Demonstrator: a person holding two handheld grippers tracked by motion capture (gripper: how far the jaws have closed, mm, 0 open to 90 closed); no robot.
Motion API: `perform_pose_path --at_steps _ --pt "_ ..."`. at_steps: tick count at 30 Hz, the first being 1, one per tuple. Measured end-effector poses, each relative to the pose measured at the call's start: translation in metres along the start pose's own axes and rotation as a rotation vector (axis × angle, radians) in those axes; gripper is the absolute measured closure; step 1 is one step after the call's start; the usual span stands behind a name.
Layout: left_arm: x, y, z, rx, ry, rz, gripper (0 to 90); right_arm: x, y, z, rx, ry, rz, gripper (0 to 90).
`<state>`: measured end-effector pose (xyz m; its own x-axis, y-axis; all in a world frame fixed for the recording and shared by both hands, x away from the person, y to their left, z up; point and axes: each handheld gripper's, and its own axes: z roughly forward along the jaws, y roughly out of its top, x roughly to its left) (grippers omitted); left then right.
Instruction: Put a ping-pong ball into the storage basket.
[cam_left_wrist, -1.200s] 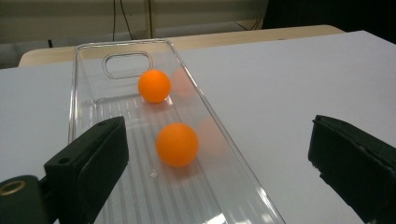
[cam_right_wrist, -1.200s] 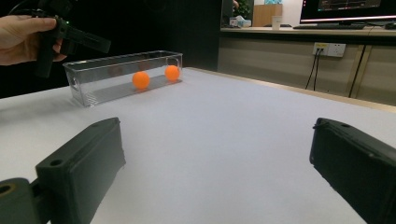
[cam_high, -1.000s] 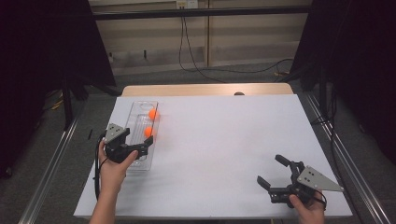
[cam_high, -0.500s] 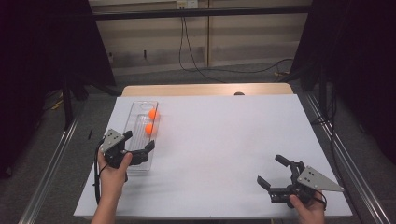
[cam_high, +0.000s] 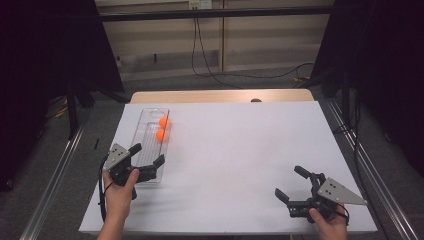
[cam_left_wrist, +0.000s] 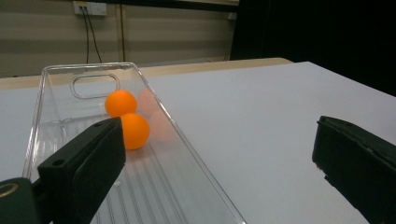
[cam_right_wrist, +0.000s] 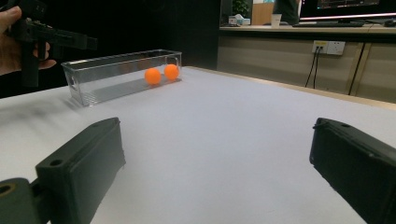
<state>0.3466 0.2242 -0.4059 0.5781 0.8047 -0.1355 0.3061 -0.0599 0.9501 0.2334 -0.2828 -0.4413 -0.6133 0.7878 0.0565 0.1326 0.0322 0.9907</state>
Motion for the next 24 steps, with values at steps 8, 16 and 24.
perform_pose_path --at_steps 8,16,24 --pt "-0.0021 -0.0056 -0.0019 0.002 -0.019 0.005 2.8 0.0003 0.0001 -0.0002 0.000 0.000 0.000 2.2" --pt "-0.0047 -0.0073 -0.0066 -0.015 -0.039 0.016 2.7 0.0003 0.0001 -0.0006 -0.001 0.002 -0.002 2.3" --pt "-0.0082 -0.0105 -0.0105 -0.019 -0.061 0.025 2.7 0.0004 0.0002 -0.0007 0.000 0.001 -0.004 2.3"
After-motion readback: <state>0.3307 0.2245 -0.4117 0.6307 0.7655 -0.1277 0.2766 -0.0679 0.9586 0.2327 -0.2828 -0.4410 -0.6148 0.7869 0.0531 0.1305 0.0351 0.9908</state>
